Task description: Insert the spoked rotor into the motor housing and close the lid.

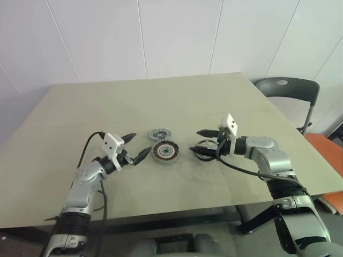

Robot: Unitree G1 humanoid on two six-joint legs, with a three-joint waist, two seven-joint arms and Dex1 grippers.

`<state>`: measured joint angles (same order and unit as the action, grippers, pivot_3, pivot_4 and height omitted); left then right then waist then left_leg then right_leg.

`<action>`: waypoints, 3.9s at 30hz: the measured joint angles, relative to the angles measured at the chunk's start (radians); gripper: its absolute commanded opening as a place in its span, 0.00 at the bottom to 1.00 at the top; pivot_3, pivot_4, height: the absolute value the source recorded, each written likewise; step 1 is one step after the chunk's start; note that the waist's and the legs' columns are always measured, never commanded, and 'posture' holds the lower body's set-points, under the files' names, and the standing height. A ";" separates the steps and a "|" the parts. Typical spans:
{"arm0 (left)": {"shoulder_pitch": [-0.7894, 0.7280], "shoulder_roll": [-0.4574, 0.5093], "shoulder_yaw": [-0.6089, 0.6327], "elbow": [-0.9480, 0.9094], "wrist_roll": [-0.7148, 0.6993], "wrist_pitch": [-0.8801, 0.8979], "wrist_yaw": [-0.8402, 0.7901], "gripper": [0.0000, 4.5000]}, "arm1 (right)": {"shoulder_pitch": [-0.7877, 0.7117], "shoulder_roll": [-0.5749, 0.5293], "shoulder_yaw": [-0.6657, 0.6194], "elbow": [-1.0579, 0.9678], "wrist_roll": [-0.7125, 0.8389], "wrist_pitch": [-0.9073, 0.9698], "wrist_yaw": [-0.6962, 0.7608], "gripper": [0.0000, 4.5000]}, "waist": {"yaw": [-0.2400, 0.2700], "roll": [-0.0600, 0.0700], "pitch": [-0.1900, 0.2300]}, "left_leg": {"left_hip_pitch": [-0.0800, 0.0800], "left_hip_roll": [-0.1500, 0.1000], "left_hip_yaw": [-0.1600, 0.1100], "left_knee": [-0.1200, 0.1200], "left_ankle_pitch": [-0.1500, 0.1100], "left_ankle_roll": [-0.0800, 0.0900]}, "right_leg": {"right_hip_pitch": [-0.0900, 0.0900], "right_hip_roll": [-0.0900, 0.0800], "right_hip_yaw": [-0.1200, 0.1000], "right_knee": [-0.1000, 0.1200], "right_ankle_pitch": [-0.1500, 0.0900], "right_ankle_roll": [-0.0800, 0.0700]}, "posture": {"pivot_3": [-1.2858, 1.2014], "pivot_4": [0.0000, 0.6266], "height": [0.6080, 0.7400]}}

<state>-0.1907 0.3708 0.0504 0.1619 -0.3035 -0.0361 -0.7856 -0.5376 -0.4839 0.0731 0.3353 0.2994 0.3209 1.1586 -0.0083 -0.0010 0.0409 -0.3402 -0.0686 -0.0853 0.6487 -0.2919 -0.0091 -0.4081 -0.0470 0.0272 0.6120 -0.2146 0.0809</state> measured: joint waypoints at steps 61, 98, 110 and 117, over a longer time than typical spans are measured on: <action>0.100 0.043 -0.002 0.041 0.051 0.185 0.014 0.02 | 0.018 0.003 0.019 0.008 -0.026 -0.044 -0.059 1.00 | 0.021 0.003 0.000 | -0.001 0.004 0.001 -0.001 0.000 0.000 | -0.001 0.001 -0.002 -0.002 -0.004 0.001 | 0.52 0.00 1.00; 0.030 0.059 -0.064 0.022 0.121 0.250 0.082 0.94 | 0.014 0.032 0.019 0.023 -0.045 -0.047 -0.078 1.00 | 0.021 0.003 0.001 | 0.000 0.004 0.001 -0.001 0.000 0.000 | 0.000 0.001 -0.002 -0.001 -0.004 0.001 | 0.52 0.00 1.00; 0.035 0.061 -0.064 0.023 0.105 0.269 0.057 0.37 | 0.013 0.032 0.019 0.024 -0.047 -0.061 -0.092 1.00 | 0.020 0.003 0.002 | -0.001 0.004 0.001 -0.001 0.000 0.000 | -0.001 0.001 -0.002 -0.002 -0.004 0.001 | 0.52 0.00 1.00; 0.040 0.068 -0.062 0.020 0.094 0.272 0.039 0.16 | 0.009 0.033 0.019 0.048 -0.051 -0.073 -0.094 1.00 | 0.020 0.003 0.002 | -0.001 0.004 0.001 -0.001 0.000 0.000 | -0.001 0.001 -0.002 -0.002 -0.004 0.001 | 0.52 0.00 1.00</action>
<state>-0.1503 0.4392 -0.0116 0.1823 -0.2099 0.2355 -0.7463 -0.5282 -0.4512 0.0923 0.3834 0.2479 0.2484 1.0645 0.0121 0.0016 0.0426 -0.3410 -0.0646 -0.0839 0.6475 -0.2921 -0.0095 -0.4087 -0.0459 0.0254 0.6104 -0.2186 0.0815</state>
